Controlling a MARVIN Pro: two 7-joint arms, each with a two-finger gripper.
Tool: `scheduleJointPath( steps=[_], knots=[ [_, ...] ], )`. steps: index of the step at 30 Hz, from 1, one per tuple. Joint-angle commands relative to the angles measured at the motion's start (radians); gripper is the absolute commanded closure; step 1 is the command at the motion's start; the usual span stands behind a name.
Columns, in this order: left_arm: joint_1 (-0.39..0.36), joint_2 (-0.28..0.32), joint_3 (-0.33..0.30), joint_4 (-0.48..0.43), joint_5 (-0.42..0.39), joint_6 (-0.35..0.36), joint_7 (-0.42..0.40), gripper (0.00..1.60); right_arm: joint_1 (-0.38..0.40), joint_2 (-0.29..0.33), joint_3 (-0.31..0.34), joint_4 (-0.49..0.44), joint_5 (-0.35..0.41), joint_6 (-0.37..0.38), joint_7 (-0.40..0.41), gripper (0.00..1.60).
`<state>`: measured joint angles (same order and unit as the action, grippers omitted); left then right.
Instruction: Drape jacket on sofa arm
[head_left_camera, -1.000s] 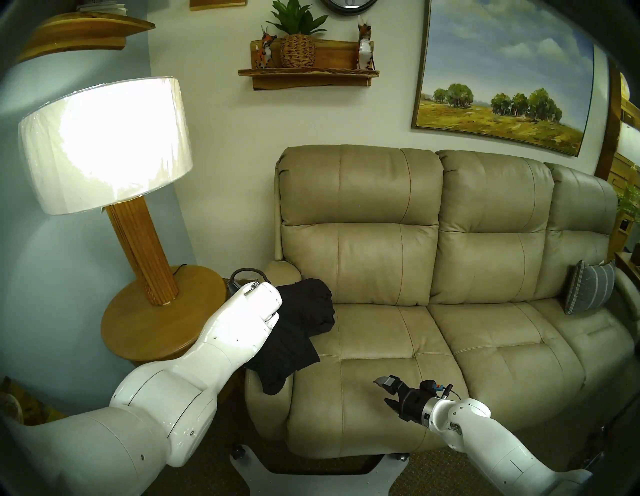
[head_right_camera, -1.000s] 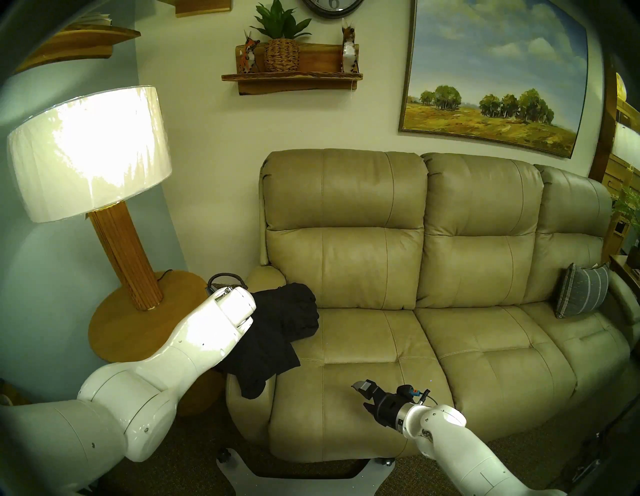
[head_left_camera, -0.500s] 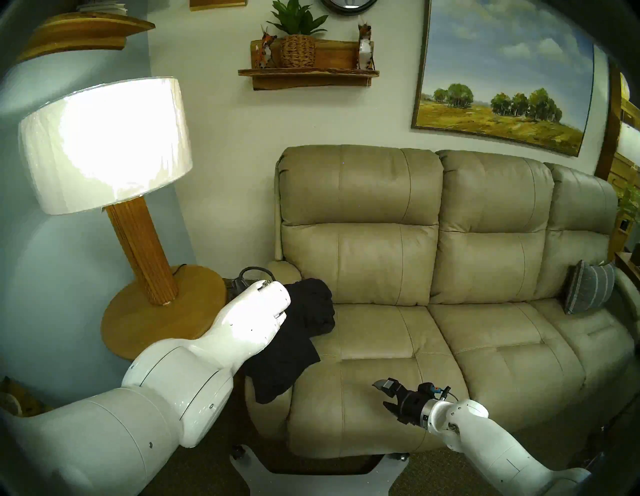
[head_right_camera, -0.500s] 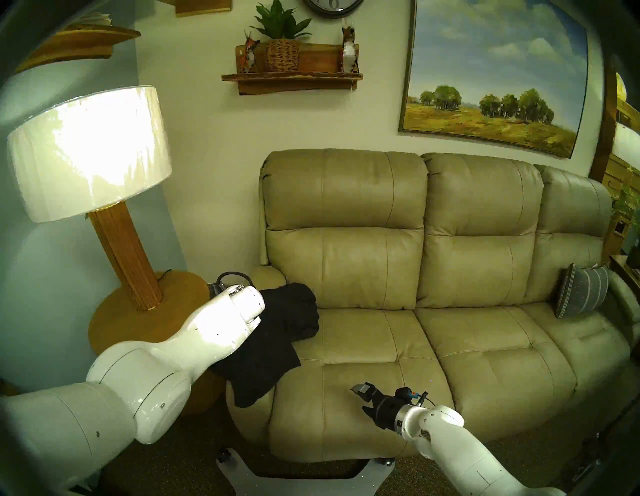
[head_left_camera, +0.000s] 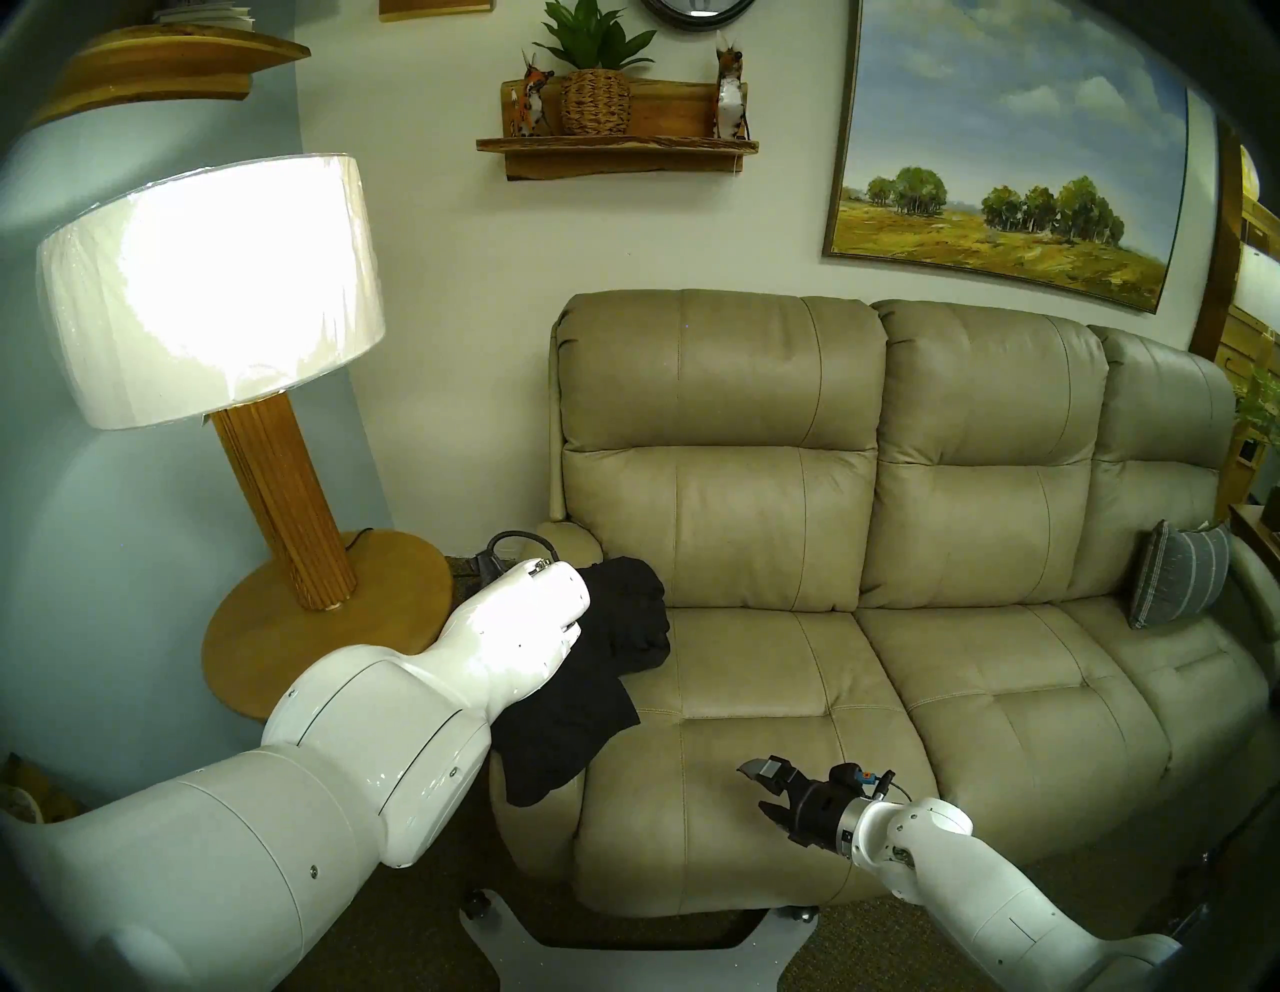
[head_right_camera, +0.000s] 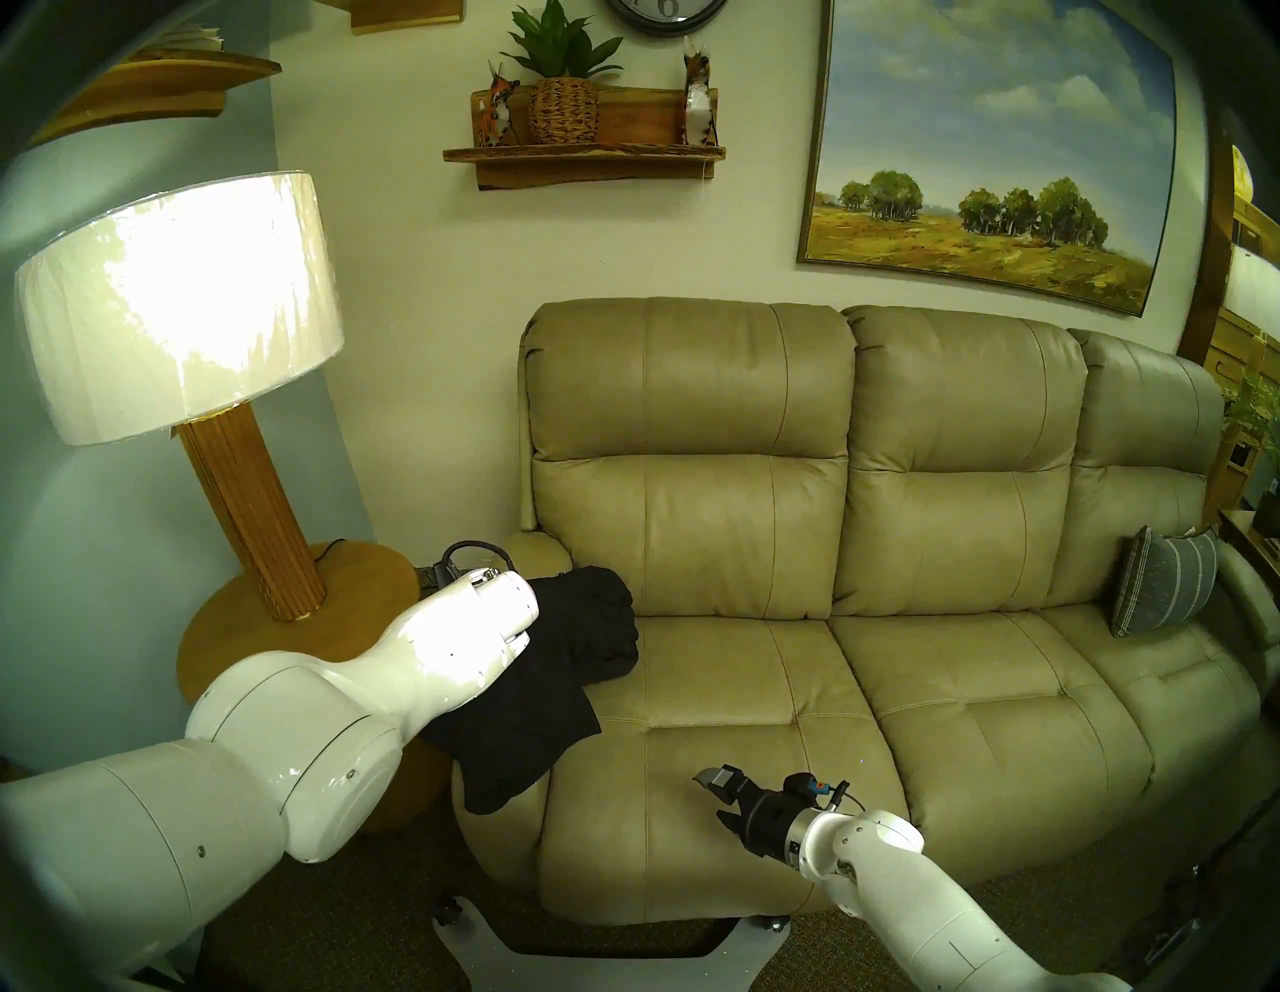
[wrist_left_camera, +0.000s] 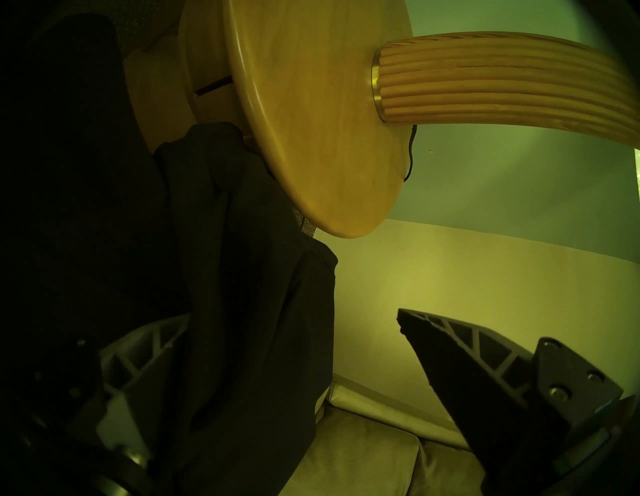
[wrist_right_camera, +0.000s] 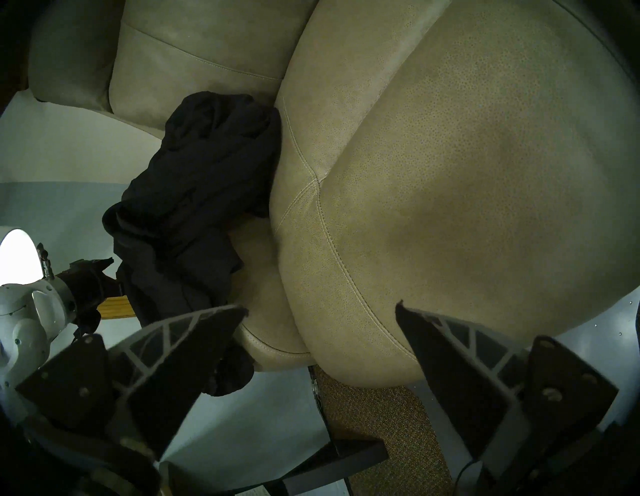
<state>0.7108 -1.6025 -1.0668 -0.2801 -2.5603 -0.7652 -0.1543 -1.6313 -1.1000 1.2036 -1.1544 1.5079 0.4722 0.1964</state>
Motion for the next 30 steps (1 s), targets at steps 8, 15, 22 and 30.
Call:
scheduleJointPath(
  steps=[8,15,22,30],
  knots=[
    [-0.049,-0.033,-0.002,0.056,0.008,-0.012,-0.126,0.00,0.033,-0.059,-0.027,-0.021,-0.010,-0.013,0.031,0.00],
    [0.011,-0.094,-0.030,0.024,-0.004,-0.052,-0.228,0.00,0.034,-0.072,-0.034,-0.008,-0.010,-0.028,0.013,0.00],
    [0.089,-0.171,-0.035,0.005,-0.005,-0.103,-0.318,0.00,0.041,-0.068,-0.030,0.000,-0.009,-0.029,0.013,0.00],
    [0.179,-0.225,-0.031,-0.021,0.005,-0.187,-0.424,0.00,0.033,-0.070,-0.028,-0.003,-0.009,-0.029,0.017,0.00]
  ],
)
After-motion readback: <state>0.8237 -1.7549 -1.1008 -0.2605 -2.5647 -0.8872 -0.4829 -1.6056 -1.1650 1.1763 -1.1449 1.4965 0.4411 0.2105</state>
